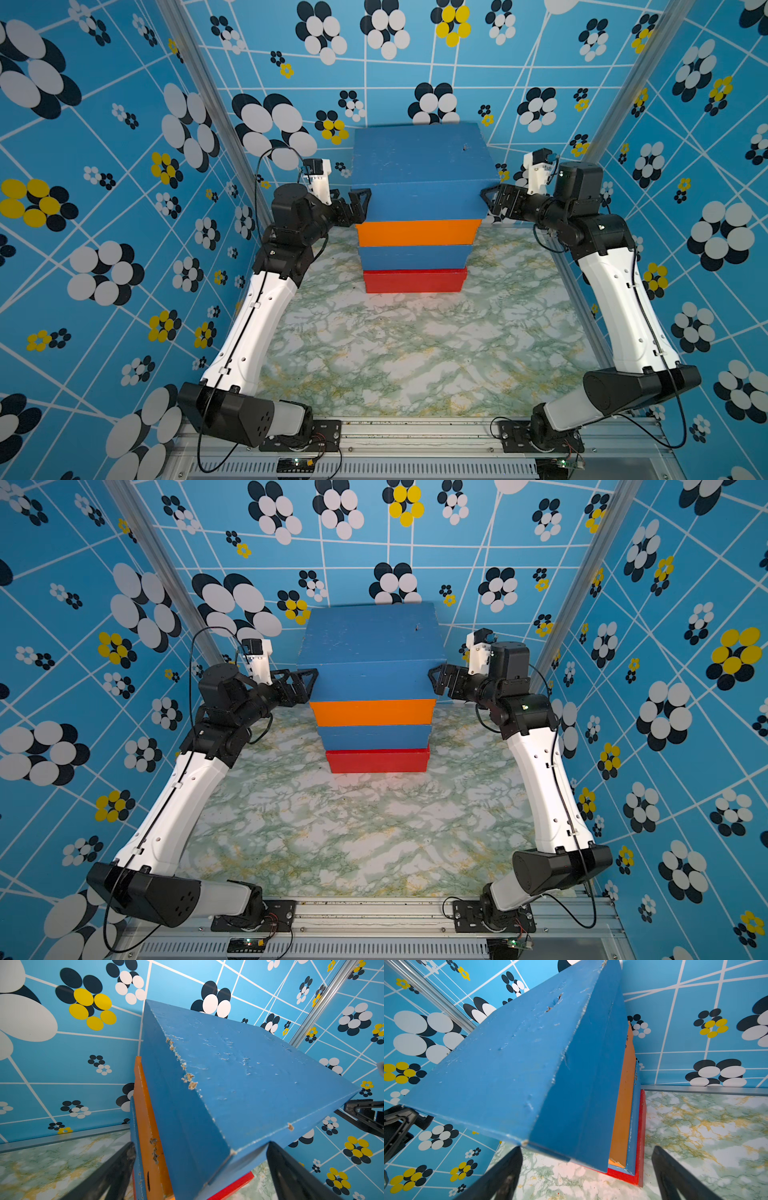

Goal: Stack the shoeboxes
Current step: Move the shoebox to the shoebox.

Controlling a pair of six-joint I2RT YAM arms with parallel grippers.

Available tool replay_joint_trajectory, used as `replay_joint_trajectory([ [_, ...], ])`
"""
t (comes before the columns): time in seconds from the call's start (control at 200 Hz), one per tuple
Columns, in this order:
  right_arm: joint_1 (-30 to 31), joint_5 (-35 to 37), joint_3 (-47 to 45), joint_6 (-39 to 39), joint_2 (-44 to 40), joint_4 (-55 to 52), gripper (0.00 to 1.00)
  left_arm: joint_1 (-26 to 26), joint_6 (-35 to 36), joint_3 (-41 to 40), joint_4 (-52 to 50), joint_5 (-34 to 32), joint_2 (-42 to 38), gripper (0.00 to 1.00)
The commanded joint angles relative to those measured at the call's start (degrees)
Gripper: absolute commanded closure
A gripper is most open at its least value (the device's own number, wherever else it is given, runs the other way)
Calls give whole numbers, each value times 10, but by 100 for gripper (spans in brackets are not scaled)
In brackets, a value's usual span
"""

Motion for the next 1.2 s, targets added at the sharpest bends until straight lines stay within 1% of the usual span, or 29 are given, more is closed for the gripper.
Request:
replay_joint_trajectory([
  [0.0,-4,3,20,-10,9,-7,1,2,12,22,-4,-7,8,1],
  [0.375,-5,-6,28,-6,21,-8,1,13,7,29,-2,-6,16,1],
  [1.195,-5,-31,24,4,11,-6,3,26,4,40,-7,-4,17,1],
])
